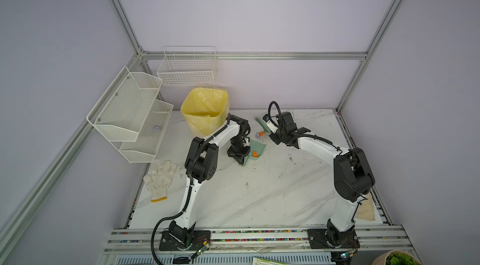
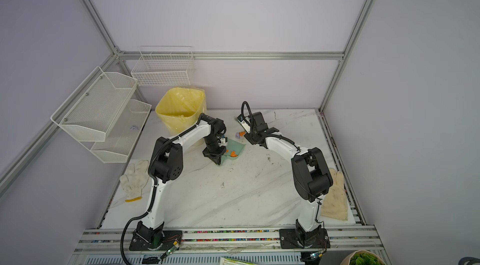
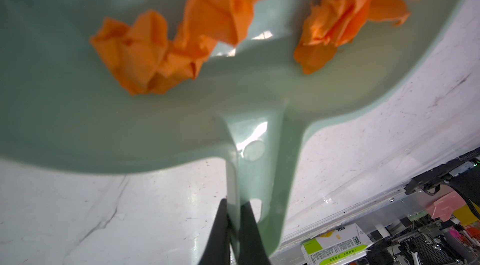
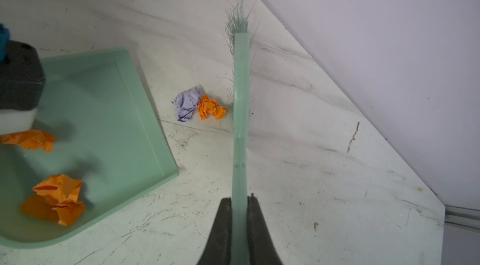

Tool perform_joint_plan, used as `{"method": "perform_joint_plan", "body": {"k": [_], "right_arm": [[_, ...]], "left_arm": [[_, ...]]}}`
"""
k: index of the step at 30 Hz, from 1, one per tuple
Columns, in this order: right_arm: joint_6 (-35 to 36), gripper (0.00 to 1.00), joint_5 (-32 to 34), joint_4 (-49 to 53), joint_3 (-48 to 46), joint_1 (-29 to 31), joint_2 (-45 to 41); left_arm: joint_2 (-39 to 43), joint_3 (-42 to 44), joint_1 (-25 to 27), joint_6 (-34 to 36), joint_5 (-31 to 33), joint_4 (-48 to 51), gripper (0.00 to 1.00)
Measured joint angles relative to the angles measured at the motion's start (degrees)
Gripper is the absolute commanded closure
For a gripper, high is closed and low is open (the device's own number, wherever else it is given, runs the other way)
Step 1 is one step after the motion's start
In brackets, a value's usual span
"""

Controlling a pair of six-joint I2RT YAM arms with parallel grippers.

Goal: Sweep away the paper scraps from the table
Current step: 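Sweep the orange and lavender scraps into the dustpan with the right brush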

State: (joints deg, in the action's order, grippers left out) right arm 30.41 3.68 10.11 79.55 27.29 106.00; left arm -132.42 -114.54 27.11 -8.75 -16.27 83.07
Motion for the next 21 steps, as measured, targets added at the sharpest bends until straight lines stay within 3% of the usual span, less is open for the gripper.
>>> {"method": "perform_joint_plan", "body": {"k": [9, 21], "right_arm": [[0.70, 1.00, 1.92, 0.07, 6.60, 0.00, 4.44], [-0.15, 1.00, 0.44, 0.42, 0.07, 3.02, 2.93]], "left_arm": [[-0.17, -0.09, -0.61, -0.02, -0.07, 0.42, 1.00], [-2.51, -2.80, -0.87, -0.02, -0.63, 1.44, 1.00]]}}
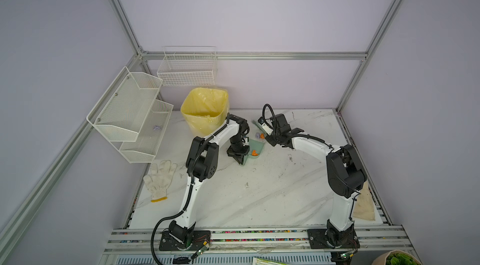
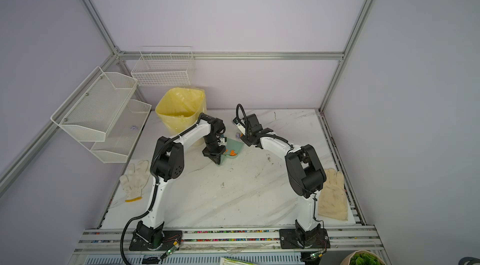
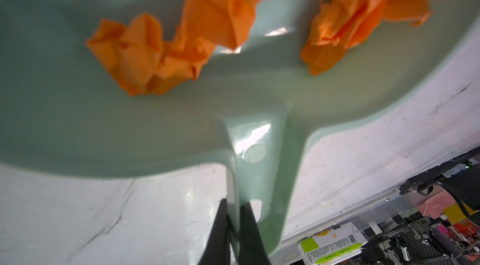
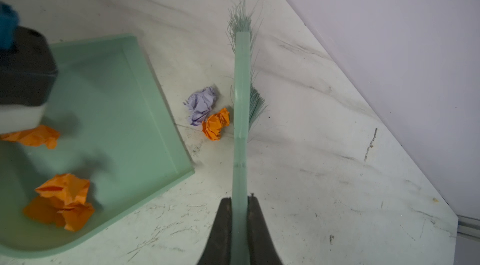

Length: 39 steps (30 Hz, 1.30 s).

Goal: Sweep away the paper scraps from the table
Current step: 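Sweep the orange and lavender scraps into the dustpan with the right brush, then lift the dustpan with scraps with the left gripper while the right brush withdraws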

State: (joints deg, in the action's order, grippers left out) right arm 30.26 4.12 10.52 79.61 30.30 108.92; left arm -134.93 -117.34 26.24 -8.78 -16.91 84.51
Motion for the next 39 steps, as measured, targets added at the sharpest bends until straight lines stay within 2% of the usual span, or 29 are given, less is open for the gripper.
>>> {"method": "perform_joint_plan", "body": {"k": [10, 14, 26, 33, 39], "right_arm": [[-1.25, 1.00, -8.07, 1.16, -5.62, 2.89, -8.83], [-4.17, 1.00, -11.52, 2.86, -6.01, 3.08, -12.39], [-15.19, 1.00, -8.09, 8.55, -1.60, 1.11, -13.88], [-22.84, 1.00, -6.71, 10.21, -2.32, -4.92, -14.62], [-26.88, 1.00, -6.40, 11.21, -5.90, -6.03, -19.74]], "left_arm": [[-1.20, -1.44, -0.24, 0.02, -0.04, 0.46, 1.00], [-1.62, -2.14, -0.28, 0.00, -0.02, 0.46, 1.00], [-0.66, -1.44, -0.50, -0.22, 0.17, -3.52, 1.00], [5.14, 0.83, -0.22, -1.40, 2.97, -6.95, 1.00], [10.27, 0.68, 0.61, -2.23, 4.11, -7.39, 1.00]]}}
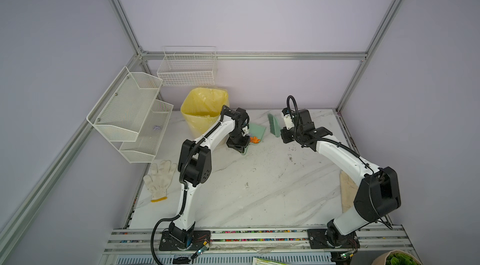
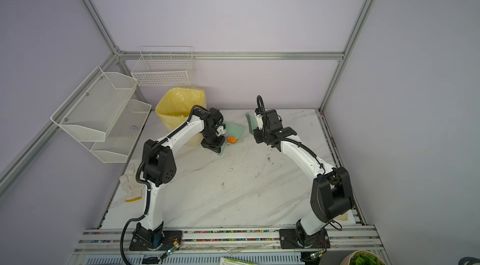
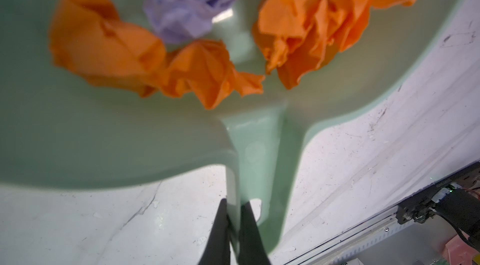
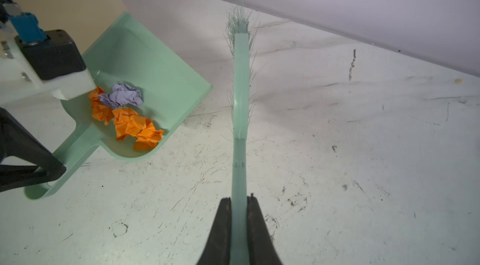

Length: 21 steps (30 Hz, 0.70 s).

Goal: Sweep away the paper scraps from the table
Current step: 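Lift the dustpan with scraps with the left gripper while the right brush withdraws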

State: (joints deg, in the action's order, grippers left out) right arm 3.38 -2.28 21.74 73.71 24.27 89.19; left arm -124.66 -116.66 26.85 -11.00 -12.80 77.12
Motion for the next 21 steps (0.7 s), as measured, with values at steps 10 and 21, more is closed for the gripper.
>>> {"method": "perform_joint_plan", "body": {"k": [10, 21], "right_arm": [[-3.39, 1.00, -0.37, 0.28, -5.53, 0.00, -5.60], [-4.31, 1.00, -0.87, 0.39, -7.34, 0.00, -8.37]], "left_arm": [[0.81, -8.92, 1.99, -0.44, 2.80, 5.60, 1.00], [7.08, -17.57, 2.43, -3.48, 8.35, 6.60, 1.00]]}}
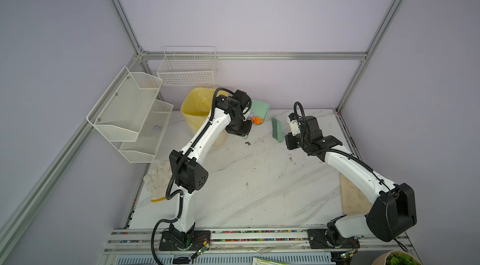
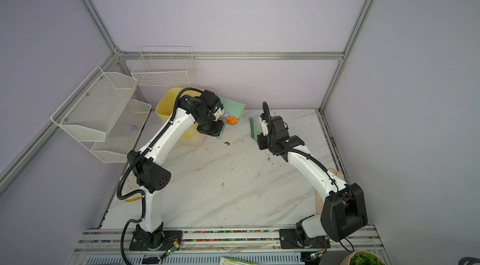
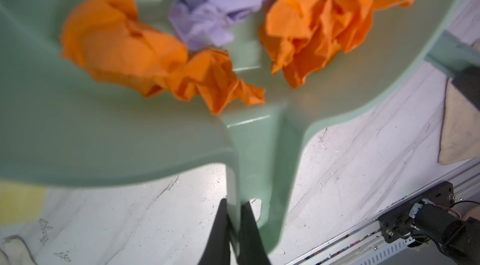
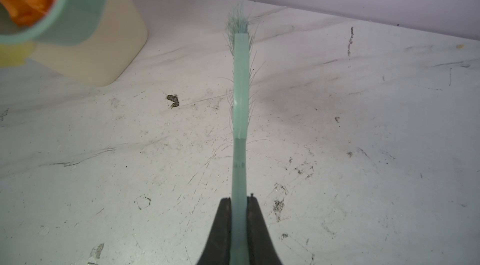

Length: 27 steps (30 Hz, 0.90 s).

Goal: Sweep away the paper scraps from the table
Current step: 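Lift the dustpan with scraps with the left gripper while the right brush withdraws, then carry the dustpan over the yellow bin and tip it with the left gripper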

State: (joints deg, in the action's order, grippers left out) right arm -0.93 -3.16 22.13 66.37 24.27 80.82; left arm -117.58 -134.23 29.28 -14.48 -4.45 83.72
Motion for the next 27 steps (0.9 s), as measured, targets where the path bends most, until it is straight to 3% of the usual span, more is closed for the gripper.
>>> {"method": "perform_joint_plan", "body": {"k": [7, 18, 27], "right_arm": [[0.00, 1.00, -0.90, 0.00, -1.16, 0.00, -0.04], [0.13, 1.00, -1.20, -0.02, -1.40, 0.00, -0.04], [0.61, 1.00, -1.18, -0.02, -1.36, 0.00, -0.04]], "left_arm": [[4.00, -4.35, -1.46, -0.13, 6.01, 0.00, 1.00], [9.77, -4.42, -11.82, 2.21, 21.07, 0.00, 1.00], [9.46, -3.80, -12.44, 8.13, 36.79, 0.24, 1.00]]}}
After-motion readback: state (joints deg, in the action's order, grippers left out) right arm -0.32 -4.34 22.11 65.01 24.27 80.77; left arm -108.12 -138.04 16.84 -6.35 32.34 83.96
